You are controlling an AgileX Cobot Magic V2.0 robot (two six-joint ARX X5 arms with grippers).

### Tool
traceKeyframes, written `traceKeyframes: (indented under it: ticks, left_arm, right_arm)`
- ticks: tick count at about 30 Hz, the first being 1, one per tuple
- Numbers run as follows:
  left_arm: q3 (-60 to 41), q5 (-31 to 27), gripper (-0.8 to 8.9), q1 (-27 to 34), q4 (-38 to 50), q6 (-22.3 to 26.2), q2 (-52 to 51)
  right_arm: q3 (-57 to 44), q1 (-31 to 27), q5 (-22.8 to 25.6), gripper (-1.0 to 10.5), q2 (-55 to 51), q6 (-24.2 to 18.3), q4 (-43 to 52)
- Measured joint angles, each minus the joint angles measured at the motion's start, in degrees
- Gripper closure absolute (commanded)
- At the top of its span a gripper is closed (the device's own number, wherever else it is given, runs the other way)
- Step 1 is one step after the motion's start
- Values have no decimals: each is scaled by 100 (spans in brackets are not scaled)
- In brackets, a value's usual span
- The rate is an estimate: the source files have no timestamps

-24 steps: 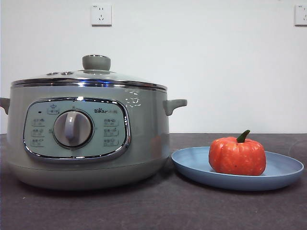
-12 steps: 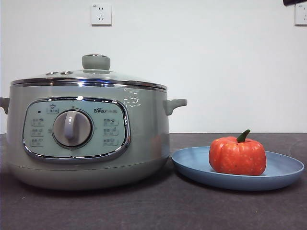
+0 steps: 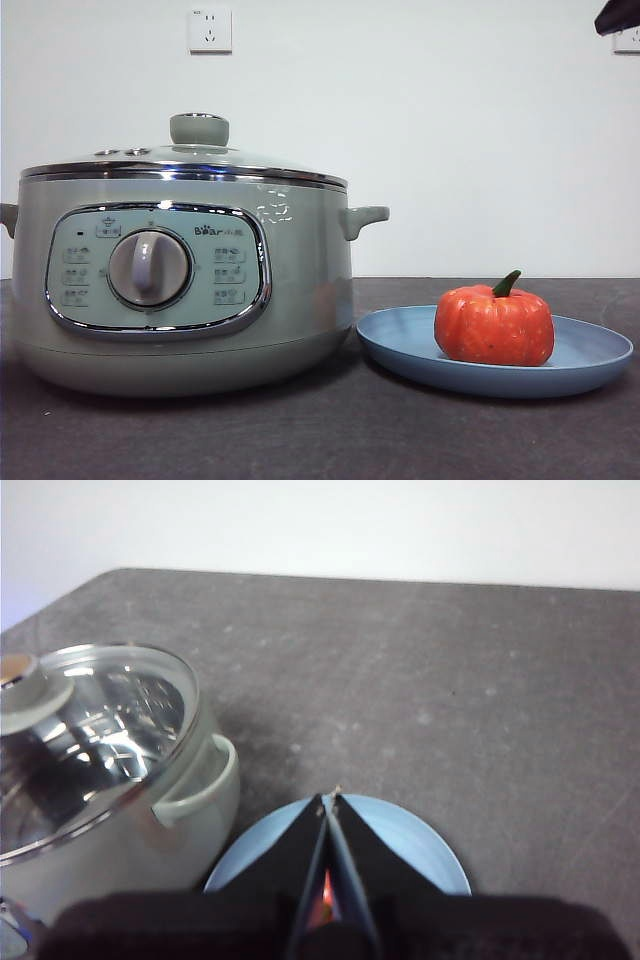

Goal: Take the pumpkin out from the steamer,put the pumpkin in the blue plate,close the lid

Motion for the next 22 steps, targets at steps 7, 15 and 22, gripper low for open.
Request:
traceKeyframes:
  ticks: [7,15,22]
  left_arm:
    - [0,0,815,-2,-22,0,0]
    - [-7,234,815,328,-114,2,-870]
    - [-96,428,815,1537,339,17,-2208]
  right_arm:
    - [0,0,0,962,0,0,-219]
    - [0,0,0,962,0,2,-385]
    - [0,0,0,962,0,2,-389]
